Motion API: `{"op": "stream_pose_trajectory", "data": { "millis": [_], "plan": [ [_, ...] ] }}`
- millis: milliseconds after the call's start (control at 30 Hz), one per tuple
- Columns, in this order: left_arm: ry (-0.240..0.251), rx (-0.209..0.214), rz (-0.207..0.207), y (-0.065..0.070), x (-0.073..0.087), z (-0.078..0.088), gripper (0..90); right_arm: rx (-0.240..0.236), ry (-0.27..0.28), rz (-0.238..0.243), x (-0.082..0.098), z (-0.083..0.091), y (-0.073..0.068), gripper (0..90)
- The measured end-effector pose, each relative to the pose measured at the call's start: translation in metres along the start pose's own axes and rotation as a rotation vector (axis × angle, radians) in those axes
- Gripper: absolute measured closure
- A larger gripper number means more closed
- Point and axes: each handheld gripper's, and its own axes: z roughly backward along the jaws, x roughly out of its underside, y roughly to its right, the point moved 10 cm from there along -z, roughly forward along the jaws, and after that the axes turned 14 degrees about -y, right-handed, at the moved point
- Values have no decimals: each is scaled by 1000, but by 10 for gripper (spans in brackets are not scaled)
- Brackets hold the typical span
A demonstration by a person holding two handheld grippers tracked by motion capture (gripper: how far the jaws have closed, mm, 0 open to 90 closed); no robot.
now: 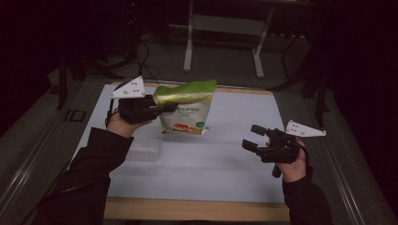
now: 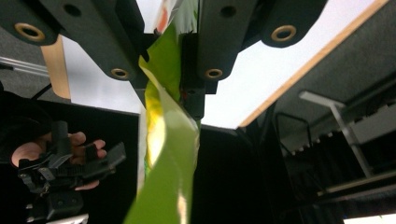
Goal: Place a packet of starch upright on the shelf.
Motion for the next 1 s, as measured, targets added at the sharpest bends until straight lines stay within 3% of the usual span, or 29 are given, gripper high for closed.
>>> {"op": "stream_pose_trajectory", "data": {
  "millis": [67,133,267,400,533,733,967,1000],
  "plan": [
    [26,20,-1,-5,5,7,832,-29,-9,-16,4,1,-1,184],
    [38,37,30,-11,11,13,833,-26,-34,-14,9,1,-1,184],
    [45,-7,46,-27,23,26,832,-13,-58,-18,16,3,3,184],
    [10,-19,55,-44,40,38,832,-9,-59,-37,20,8,7,184],
    [-30,-25,92,-58,58,45,833,-6,-57,-47,21,10,11,184],
    [-25,-46,117,-74,78,46,833,-14,-80,-57,25,3,12,196],
    [-23,-33,112,-84,97,37,832,-8,-84,-72,26,2,14,196],
    [-22,-19,128,-86,100,37,833,-6,-83,-72,26,2,14,196]
  ]
}}
